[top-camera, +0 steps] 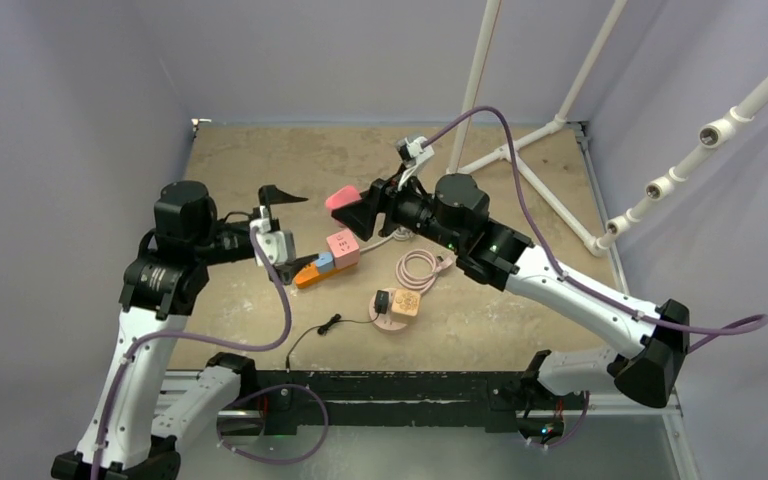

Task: Insert the plug
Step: Pick up the plug from the center of the board.

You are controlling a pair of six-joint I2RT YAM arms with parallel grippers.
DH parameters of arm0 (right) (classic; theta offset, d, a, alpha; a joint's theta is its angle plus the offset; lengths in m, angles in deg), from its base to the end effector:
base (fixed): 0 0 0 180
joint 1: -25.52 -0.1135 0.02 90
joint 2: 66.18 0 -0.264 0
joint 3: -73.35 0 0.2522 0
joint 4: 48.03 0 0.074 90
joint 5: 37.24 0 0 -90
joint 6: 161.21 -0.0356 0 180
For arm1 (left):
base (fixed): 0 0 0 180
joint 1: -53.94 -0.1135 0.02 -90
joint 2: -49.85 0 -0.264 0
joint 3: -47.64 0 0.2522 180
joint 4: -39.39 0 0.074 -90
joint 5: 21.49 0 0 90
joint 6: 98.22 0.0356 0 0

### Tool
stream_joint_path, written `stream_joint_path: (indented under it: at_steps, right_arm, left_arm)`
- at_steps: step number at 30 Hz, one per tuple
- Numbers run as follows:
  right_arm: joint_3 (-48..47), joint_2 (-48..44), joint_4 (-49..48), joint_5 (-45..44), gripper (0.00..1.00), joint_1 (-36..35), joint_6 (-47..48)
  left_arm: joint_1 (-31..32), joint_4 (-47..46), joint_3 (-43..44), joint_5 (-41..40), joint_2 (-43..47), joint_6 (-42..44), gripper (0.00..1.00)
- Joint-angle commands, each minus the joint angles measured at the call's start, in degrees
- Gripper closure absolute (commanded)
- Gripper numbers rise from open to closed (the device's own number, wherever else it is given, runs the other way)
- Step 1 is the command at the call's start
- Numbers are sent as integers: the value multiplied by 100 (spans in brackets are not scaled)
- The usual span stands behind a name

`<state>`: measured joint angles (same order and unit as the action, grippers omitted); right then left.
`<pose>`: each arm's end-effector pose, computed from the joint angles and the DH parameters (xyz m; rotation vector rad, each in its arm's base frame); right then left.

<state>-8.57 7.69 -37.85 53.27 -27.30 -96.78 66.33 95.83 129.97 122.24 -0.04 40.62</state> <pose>0.1846 0.2439 0.3984 -0.4111 1.6649 1.0501 0.1400 -0.0601 0.4120 1.3857 1.2120 -0.4862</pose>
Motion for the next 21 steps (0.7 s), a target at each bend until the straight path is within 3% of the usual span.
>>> stream_joint_path:
  at_steps: [1,5,12,17,21]
  right_arm:
    - [-509,23,-375,1675,49,0,60]
    - [-921,200,-99,2645,49,8,477]
    - [-1346,636,340,3838,49,8,804]
    - [-1418,894,349,4162,51,0,799]
    - [-1555,1049,349,4323,51,0,789]
  left_arm:
    - [-25,-315,-308,-169,588,801,1]
    - [-25,-429,-244,-280,829,1124,1]
    - [-24,753,431,32,832,2828,2]
    - [-25,1809,751,316,791,4206,20]
    - [-25,3099,921,247,599,5866,31]
